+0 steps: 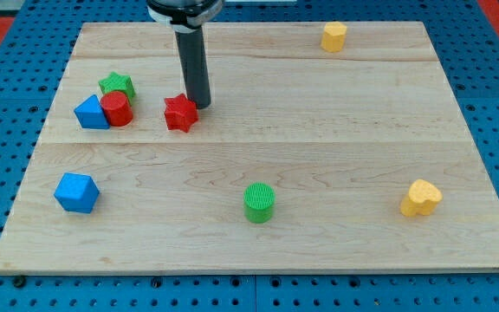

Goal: Push the blue cube closer to the group of blocks

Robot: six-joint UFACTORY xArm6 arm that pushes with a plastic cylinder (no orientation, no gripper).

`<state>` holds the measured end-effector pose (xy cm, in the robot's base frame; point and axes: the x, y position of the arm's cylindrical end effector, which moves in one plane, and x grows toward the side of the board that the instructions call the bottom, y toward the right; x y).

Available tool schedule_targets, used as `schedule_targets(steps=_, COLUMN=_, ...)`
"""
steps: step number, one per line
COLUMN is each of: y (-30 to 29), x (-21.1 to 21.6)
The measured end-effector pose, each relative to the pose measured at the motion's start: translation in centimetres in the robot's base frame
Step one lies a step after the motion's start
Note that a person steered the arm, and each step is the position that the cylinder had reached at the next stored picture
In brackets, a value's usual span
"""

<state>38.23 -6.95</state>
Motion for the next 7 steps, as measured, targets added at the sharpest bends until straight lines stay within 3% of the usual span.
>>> schedule_targets(steps=2, y=-1.1, x=3.2)
schedule_targets(steps=3, y=-6.7, x=3.4)
schedule_targets(steps=4, y=-5.6, x=6.0)
schedule_targets(steps=5, y=-1.9, x=13.7)
schedule_targets(steps=6, y=-5.2, x=19.6)
schedule_targets(steps=7, y=-12.9, x=20.1)
